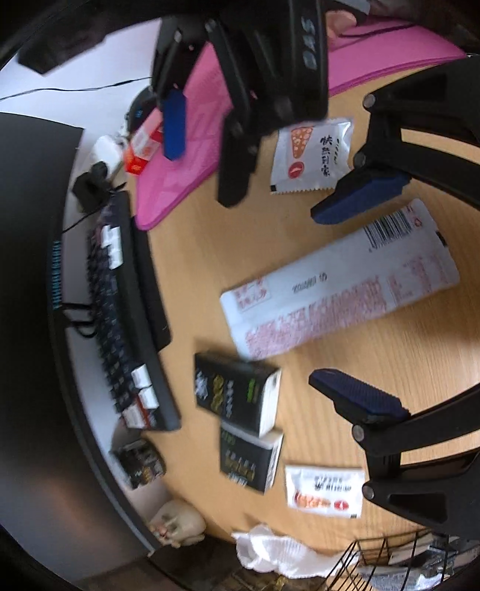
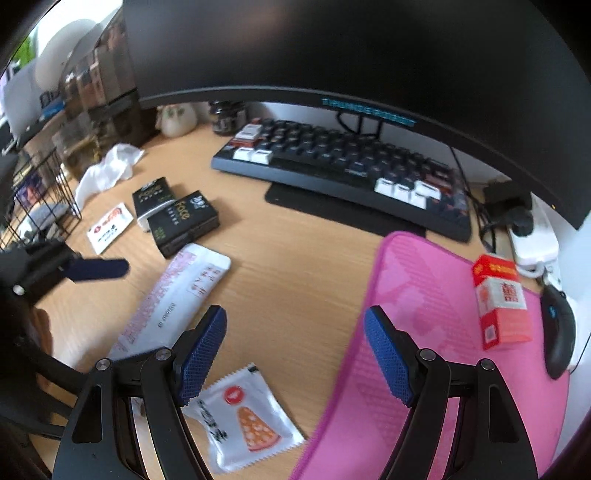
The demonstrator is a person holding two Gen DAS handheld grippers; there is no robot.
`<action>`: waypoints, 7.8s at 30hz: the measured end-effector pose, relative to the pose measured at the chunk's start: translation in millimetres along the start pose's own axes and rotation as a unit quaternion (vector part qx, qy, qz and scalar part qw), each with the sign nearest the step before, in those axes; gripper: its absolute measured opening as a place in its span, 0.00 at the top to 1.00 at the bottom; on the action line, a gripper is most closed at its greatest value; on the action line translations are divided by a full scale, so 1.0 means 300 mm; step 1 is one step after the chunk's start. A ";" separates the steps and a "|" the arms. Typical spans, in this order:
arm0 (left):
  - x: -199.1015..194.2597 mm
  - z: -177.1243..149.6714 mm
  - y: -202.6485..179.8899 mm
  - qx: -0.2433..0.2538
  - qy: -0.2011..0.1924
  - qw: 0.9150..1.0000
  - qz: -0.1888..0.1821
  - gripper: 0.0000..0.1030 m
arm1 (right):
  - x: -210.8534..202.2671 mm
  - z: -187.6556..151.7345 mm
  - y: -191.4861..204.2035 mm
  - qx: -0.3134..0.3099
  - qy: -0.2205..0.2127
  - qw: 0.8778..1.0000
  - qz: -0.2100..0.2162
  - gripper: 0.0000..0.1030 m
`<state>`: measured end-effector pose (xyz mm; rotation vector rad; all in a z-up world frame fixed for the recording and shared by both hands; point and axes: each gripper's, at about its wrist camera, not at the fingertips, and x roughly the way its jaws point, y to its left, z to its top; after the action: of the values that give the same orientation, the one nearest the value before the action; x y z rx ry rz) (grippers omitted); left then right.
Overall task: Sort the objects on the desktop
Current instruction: 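Move both open grippers from the basket back over the desk, then grasp the long white barcode packet with the left gripper while the right gripper grasps a Face pack, then carry the barcode packet and Face pack into the wire basket and open both grippers, then return both open grippers to the desk, then grasp the last black Face tissue pack with the right gripper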
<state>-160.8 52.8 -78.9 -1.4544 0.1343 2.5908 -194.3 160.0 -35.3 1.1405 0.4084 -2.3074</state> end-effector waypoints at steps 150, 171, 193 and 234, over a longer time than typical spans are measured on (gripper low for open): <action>-0.472 -0.194 0.238 -0.116 -0.123 0.983 0.074 0.29 | -0.164 0.249 0.411 -0.078 -0.082 0.990 0.082 0.31; 0.017 -0.039 0.397 -0.156 -0.025 0.986 0.055 0.29 | 0.125 0.331 0.308 -0.096 -0.019 0.991 0.089 0.31; -0.125 -0.190 0.318 -0.134 -0.025 0.990 0.017 0.28 | 0.352 0.329 0.407 -0.111 0.063 0.991 0.032 0.31; -0.136 -0.264 0.273 -0.108 -0.016 0.992 0.067 0.99 | 0.066 0.183 0.377 -0.106 -0.014 0.990 0.091 0.56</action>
<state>-89.1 -44.2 -85.6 -1.5203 -0.0560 2.8110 -174.0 35.0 -22.3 0.9974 0.5043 -2.0645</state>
